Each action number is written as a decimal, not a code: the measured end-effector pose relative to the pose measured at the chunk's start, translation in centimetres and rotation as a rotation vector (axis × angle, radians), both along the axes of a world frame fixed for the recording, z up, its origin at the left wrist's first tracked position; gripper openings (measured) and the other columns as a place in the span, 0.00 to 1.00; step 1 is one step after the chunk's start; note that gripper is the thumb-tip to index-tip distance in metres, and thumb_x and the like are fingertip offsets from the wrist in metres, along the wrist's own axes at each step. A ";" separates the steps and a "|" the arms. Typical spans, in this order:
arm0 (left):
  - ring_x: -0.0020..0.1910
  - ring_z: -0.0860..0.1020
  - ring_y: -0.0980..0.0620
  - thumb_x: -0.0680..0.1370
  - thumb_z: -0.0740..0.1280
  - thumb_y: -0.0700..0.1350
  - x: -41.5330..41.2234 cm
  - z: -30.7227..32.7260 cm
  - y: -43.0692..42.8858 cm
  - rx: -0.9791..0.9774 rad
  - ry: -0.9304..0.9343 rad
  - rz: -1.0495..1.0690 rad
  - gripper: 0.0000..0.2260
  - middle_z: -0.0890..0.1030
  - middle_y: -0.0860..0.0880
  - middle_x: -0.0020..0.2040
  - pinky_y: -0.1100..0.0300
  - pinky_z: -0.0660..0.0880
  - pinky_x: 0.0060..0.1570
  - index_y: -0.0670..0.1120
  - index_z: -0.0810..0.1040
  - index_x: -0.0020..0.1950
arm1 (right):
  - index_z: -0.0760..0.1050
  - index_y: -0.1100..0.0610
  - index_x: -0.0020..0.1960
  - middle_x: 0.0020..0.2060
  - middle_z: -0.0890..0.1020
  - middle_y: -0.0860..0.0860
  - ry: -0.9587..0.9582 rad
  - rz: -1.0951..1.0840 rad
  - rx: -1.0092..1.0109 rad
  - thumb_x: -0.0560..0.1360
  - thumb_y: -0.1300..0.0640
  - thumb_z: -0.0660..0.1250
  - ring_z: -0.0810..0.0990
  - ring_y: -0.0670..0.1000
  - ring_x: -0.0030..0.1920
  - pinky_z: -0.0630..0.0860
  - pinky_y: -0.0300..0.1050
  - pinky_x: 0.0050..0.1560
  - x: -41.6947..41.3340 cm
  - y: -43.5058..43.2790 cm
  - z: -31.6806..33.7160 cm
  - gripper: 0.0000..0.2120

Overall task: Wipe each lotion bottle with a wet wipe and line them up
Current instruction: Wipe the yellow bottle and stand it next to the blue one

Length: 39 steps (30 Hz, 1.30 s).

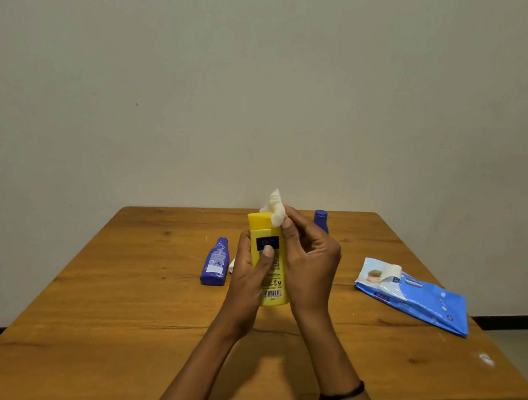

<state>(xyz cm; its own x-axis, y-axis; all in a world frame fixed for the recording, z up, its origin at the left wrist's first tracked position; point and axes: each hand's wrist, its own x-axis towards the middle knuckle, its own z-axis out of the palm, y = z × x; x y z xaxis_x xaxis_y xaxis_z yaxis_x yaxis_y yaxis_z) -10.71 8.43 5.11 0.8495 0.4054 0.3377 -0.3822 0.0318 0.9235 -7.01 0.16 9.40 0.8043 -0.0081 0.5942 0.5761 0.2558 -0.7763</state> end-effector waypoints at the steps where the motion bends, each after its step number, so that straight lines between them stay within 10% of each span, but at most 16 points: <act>1: 0.61 0.82 0.47 0.78 0.64 0.61 0.1 0.0 -0.1 -0.023 0.000 0.001 0.29 0.80 0.49 0.64 0.53 0.82 0.50 0.56 0.62 0.77 | 0.80 0.52 0.60 0.52 0.84 0.44 0.013 0.001 0.016 0.76 0.56 0.69 0.83 0.43 0.53 0.81 0.38 0.46 -0.2 0.1 0.0 0.13; 11: 0.50 0.79 0.45 0.79 0.56 0.61 0.6 2.6 2.1 -0.195 -0.115 0.073 0.30 0.79 0.42 0.52 0.54 0.80 0.45 0.40 0.67 0.71 | 0.79 0.50 0.61 0.51 0.82 0.38 -0.008 -0.170 -0.160 0.74 0.49 0.68 0.81 0.36 0.52 0.80 0.37 0.48 -3.9 0.8 -3.2 0.16; 15: 0.55 0.77 0.32 0.79 0.58 0.61 0.7 2.3 2.8 -0.257 -0.125 0.075 0.29 0.77 0.34 0.54 0.39 0.76 0.54 0.40 0.68 0.70 | 0.78 0.49 0.61 0.50 0.82 0.39 0.004 -0.178 -0.212 0.75 0.54 0.71 0.80 0.34 0.51 0.77 0.28 0.45 -4.2 0.6 -4.1 0.15; 27: 0.62 0.80 0.49 0.80 0.57 0.62 1.3 2.2 2.2 -0.093 -0.123 0.038 0.26 0.79 0.47 0.64 0.57 0.79 0.50 0.50 0.66 0.74 | 0.80 0.53 0.61 0.51 0.84 0.44 -0.062 -0.138 -0.177 0.76 0.51 0.68 0.81 0.37 0.51 0.76 0.27 0.46 -1.3 1.3 1.0 0.15; 32: 0.39 0.78 0.54 0.82 0.58 0.59 1.7 2.6 2.9 -0.467 -0.160 -0.025 0.16 0.77 0.49 0.42 0.56 0.78 0.40 0.47 0.71 0.57 | 0.79 0.53 0.62 0.52 0.83 0.43 -0.177 -0.195 -0.303 0.75 0.56 0.71 0.80 0.37 0.52 0.76 0.29 0.49 -3.6 0.9 -1.6 0.15; 39: 0.39 0.79 0.54 0.84 0.59 0.55 1.7 3.1 2.1 -0.735 -0.162 -0.109 0.14 0.77 0.51 0.40 0.56 0.77 0.39 0.51 0.82 0.54 | 0.80 0.56 0.61 0.56 0.83 0.49 -0.272 -0.266 -0.441 0.72 0.62 0.74 0.77 0.42 0.58 0.75 0.32 0.56 -6.4 0.4 -4.6 0.17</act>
<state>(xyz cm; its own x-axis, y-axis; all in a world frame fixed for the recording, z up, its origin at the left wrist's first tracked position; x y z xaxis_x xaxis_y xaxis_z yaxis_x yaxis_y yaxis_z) -9.01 10.54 8.23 0.8603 0.4911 0.1370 -0.4709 0.6621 0.5830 -13.36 0.55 4.83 0.6264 0.1062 0.7722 0.7699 -0.2395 -0.5916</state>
